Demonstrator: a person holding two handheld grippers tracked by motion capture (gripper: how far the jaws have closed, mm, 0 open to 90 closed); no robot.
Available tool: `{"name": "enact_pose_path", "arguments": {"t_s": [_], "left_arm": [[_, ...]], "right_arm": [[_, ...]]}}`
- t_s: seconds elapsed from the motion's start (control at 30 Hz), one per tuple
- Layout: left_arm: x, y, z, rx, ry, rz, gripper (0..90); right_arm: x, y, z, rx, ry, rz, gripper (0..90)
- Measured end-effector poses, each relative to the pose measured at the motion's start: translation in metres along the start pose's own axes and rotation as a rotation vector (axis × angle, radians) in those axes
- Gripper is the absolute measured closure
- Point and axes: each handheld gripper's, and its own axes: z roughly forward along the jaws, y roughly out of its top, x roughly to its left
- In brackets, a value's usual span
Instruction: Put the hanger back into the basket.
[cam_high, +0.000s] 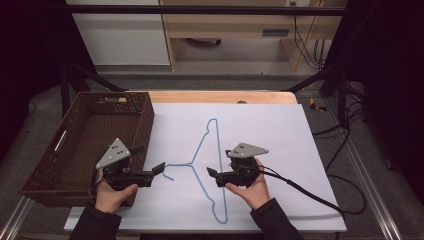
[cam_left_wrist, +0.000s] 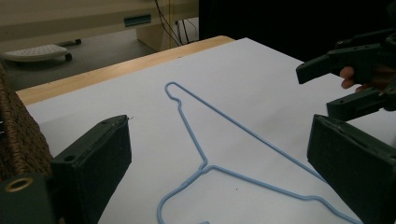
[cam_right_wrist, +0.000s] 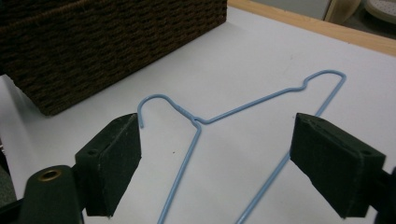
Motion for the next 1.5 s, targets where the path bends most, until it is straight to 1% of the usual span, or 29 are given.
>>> {"name": "enact_pose_path", "arguments": {"t_s": [0.03, 0.07, 0.1, 0.17, 0.2, 0.23, 0.27, 0.37, 0.43, 0.5, 0.53, 0.57, 0.6, 0.63, 0.67, 0.7, 0.73, 0.8, 0.9, 1.0, 1.17, 1.27, 1.33, 1.37, 1.4, 1.47, 1.5], "left_arm": [[0.001, 0.0, -0.001, -0.003, 0.003, -0.001, 6.1], [0.003, 0.0, -0.003, -0.006, 0.002, -0.006, 6.1], [0.003, 0.0, -0.003, -0.006, 0.002, -0.006, 6.1], [0.005, 0.0, -0.004, -0.004, 0.0, -0.003, 6.1], [0.006, 0.0, -0.005, -0.002, 0.001, -0.001, 6.1], [0.006, 0.0, -0.005, -0.003, 0.003, -0.003, 6.1], [0.007, 0.0, -0.005, -0.005, 0.002, -0.006, 6.1], [0.009, -0.001, -0.006, -0.006, 0.007, -0.008, 6.1], [0.01, -0.001, -0.007, -0.006, 0.011, -0.01, 6.1], [0.011, -0.001, -0.007, -0.006, 0.01, -0.012, 6.1], [0.011, -0.001, -0.007, -0.005, 0.014, -0.011, 6.2], [0.011, -0.001, -0.007, -0.005, 0.014, -0.011, 6.2], [0.011, -0.001, -0.007, -0.005, 0.015, -0.012, 6.2], [0.011, -0.001, -0.007, -0.005, 0.015, -0.012, 6.2], [0.011, -0.001, -0.007, -0.005, 0.017, -0.012, 6.2], [0.011, -0.001, -0.008, -0.008, 0.019, -0.014, 6.2], [0.011, -0.001, -0.008, -0.008, 0.019, -0.014, 6.3], [0.012, 0.0, -0.008, -0.009, 0.021, -0.013, 6.3], [0.012, -0.001, -0.009, -0.01, 0.02, -0.014, 6.4], [0.012, -0.001, -0.009, -0.01, 0.022, -0.015, 6.3], [0.012, -0.001, -0.008, -0.007, 0.025, -0.016, 6.5], [0.012, -0.001, -0.007, -0.004, 0.025, -0.016, 6.5], [0.012, -0.001, -0.007, -0.004, 0.024, -0.015, 6.5], [0.012, -0.001, -0.007, -0.004, 0.026, -0.016, 6.6], [0.012, -0.001, -0.007, -0.004, 0.026, -0.016, 6.6], [0.012, -0.002, -0.007, -0.002, 0.026, -0.018, 6.6], [0.012, -0.002, -0.006, -0.001, 0.027, -0.018, 6.6]], "right_arm": [[0.0, 0.0, 0.0, 0.0, 0.0, 0.0, 17.5], [0.002, 0.0, 0.006, 0.011, 0.003, 0.006, 19.0], [0.002, 0.0, 0.006, 0.011, 0.003, 0.006, 19.0], [0.003, 0.0, 0.014, 0.031, 0.004, 0.007, 20.0], [0.005, -0.001, 0.021, 0.046, 0.003, 0.001, 21.1], [0.005, -0.001, 0.021, 0.046, 0.003, 0.001, 21.1], [0.007, -0.002, 0.028, 0.064, 0.007, 0.002, 22.5], [0.01, -0.004, 0.037, 0.086, 0.011, 0.005, 27.0], [0.011, -0.005, 0.04, 0.096, 0.014, 0.005, 27.5], [0.013, -0.006, 0.047, 0.12, 0.01, 0.003, 29.5], [0.015, -0.009, 0.053, 0.147, 0.009, -0.005, 31.4], [0.015, -0.009, 0.053, 0.147, 0.009, -0.005, 31.4], [0.017, -0.012, 0.057, 0.172, 0.007, -0.004, 32.9], [0.017, -0.012, 0.057, 0.172, 0.007, -0.004, 32.9], [0.018, -0.013, 0.06, 0.182, 0.007, -0.017, 34.0], [0.02, -0.016, 0.065, 0.199, 0.006, -0.019, 36.1], [0.02, -0.016, 0.065, 0.199, 0.006, -0.019, 36.1], [0.022, -0.018, 0.07, 0.223, 0.008, -0.011, 39.3], [0.023, -0.02, 0.074, 0.236, 0.002, -0.015, 40.7], [0.025, -0.022, 0.08, 0.251, 0.0, -0.018, 44.4], [0.027, -0.024, 0.083, 0.272, -0.011, -0.021, 47.9], [0.027, -0.026, 0.086, 0.29, -0.014, -0.022, 53.4], [0.027, -0.027, 0.087, 0.297, -0.015, -0.023, 54.7], [0.028, -0.028, 0.088, 0.32, -0.015, -0.006, 57.4], [0.028, -0.028, 0.088, 0.32, -0.015, -0.006, 57.4], [0.029, -0.031, 0.09, 0.332, -0.004, -0.006, 61.8], [0.029, -0.031, 0.09, 0.332, -0.004, -0.006, 61.8]]}}
